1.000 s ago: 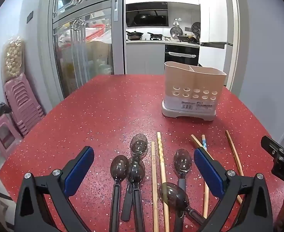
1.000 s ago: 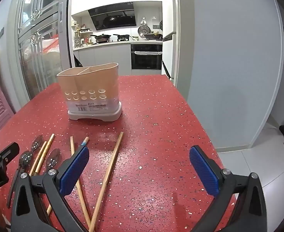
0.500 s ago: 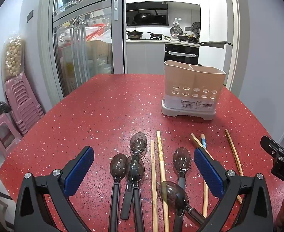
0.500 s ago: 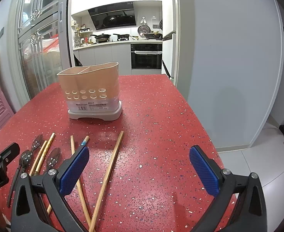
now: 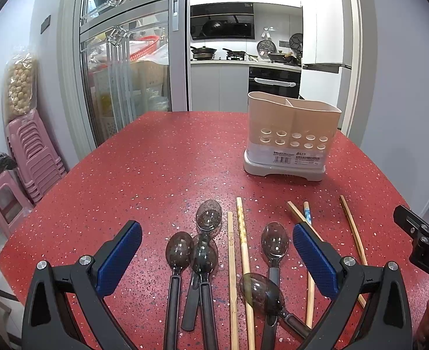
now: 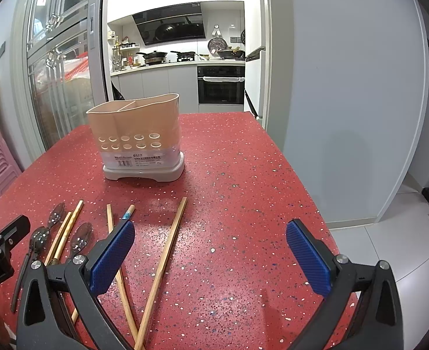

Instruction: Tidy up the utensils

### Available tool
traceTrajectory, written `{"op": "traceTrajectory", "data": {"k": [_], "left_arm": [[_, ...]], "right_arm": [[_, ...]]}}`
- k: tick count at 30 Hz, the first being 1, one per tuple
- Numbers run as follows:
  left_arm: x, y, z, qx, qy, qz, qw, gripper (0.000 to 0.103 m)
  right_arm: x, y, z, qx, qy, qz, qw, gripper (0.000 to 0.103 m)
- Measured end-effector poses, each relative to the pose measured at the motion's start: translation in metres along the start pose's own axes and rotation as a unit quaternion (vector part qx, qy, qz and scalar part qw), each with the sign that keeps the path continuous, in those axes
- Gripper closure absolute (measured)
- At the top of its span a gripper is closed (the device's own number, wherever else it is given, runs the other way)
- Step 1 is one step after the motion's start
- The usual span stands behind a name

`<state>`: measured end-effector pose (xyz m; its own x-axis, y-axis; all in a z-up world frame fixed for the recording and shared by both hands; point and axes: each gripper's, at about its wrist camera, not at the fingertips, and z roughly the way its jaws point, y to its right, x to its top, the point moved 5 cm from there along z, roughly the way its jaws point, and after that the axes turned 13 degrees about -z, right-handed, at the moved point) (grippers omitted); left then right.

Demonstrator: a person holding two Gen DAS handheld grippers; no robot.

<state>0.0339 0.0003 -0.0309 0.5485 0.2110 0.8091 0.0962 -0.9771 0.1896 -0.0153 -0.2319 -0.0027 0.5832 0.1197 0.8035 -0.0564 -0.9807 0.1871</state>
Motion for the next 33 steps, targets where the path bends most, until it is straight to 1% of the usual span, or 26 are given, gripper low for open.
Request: {"op": "traceTrajectory", "data": {"k": [33], "left_arm": [[0.0020, 0.0014, -0.0039, -0.003, 0.005, -0.001, 1.0000, 0.000]], "right_arm": [[-0.0008, -0.0004, -0.0001, 0.000, 0.001, 0.001, 1.000, 0.000]]}}
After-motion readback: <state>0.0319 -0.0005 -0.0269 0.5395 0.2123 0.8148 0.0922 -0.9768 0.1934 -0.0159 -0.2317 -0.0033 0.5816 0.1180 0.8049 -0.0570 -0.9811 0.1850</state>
